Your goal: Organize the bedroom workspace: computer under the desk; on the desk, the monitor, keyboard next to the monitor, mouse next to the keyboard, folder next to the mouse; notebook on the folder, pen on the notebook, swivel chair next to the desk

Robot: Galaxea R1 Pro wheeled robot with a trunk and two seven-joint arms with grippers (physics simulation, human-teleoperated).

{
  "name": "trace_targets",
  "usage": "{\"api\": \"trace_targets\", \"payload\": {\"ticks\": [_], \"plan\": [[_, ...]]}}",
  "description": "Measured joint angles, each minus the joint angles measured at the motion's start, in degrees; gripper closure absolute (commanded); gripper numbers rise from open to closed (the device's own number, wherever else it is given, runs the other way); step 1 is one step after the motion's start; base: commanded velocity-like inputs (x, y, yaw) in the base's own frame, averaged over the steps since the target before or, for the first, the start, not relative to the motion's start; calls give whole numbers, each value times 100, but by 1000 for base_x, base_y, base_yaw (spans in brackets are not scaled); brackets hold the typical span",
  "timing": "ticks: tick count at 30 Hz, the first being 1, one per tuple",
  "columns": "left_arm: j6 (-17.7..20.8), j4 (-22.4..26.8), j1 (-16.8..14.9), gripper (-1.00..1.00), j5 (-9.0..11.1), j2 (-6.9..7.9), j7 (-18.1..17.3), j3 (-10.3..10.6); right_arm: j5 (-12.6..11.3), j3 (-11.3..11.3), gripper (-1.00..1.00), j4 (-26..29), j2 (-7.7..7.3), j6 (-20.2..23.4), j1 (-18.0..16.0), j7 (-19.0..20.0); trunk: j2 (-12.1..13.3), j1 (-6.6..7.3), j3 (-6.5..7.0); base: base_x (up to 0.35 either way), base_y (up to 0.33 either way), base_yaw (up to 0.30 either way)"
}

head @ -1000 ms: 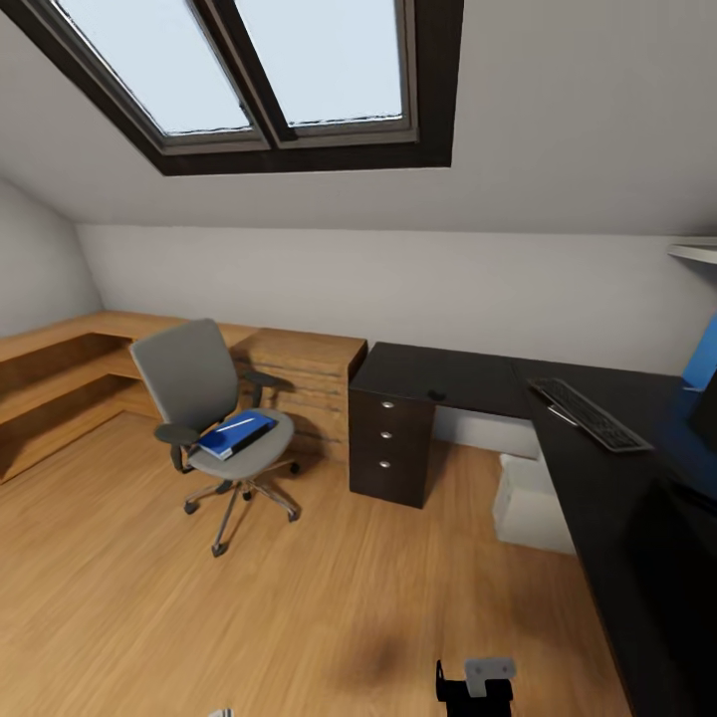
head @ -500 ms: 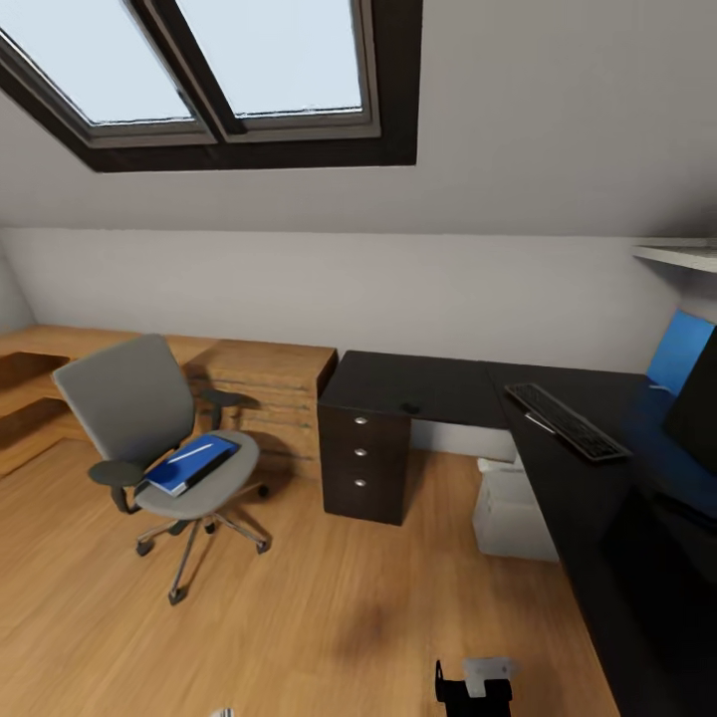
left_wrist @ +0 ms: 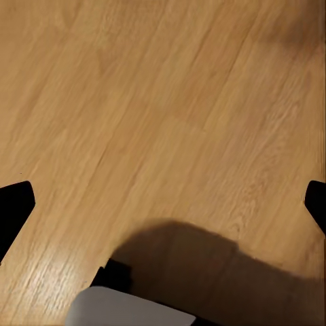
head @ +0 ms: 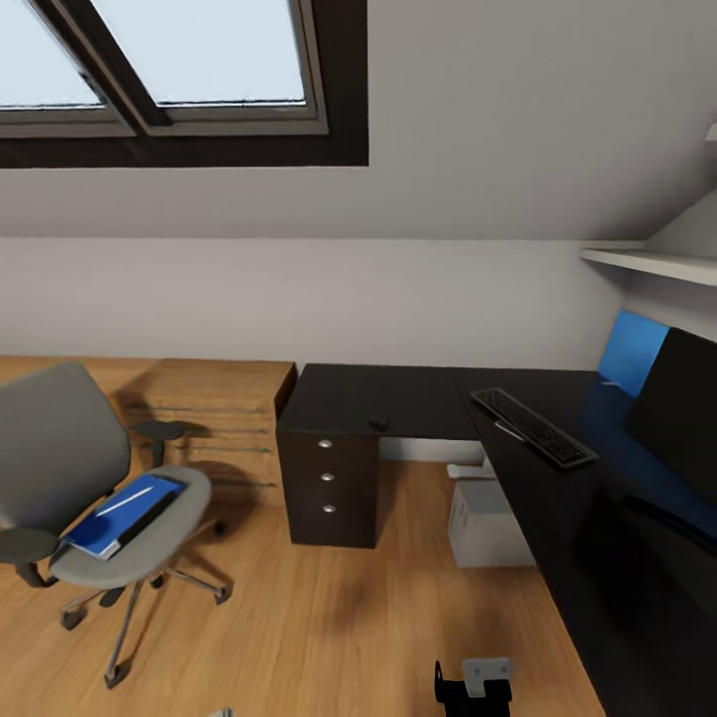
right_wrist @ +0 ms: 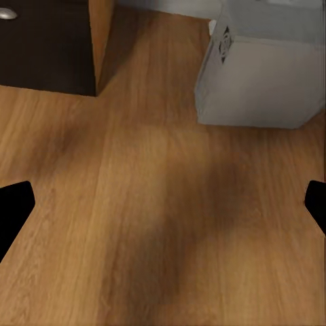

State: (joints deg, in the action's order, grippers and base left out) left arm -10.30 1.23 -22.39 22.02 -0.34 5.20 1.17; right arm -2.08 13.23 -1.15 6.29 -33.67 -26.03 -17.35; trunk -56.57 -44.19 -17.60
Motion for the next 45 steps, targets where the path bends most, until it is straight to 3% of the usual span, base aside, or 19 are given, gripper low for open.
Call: {"api": "trace_targets", "payload": {"ticks": [17, 24, 45], "plan": [[-39, 1, -1, -100, 1, 3, 0, 0, 1, 2, -100, 0, 0, 15, 0, 5, 0, 0, 91, 331, 95, -240], [-463, 1, -1, -100, 5, 9, -2, 0, 2, 6, -100, -2, 6, 16, 0, 8, 0, 0, 122, 331, 78, -162], [-589, 2, 2, -100, 8, 10, -2, 0, 16, 15, -100, -1, 17, -12, 61, 10, 0, 0, 132, 333, 74, -9]]}}
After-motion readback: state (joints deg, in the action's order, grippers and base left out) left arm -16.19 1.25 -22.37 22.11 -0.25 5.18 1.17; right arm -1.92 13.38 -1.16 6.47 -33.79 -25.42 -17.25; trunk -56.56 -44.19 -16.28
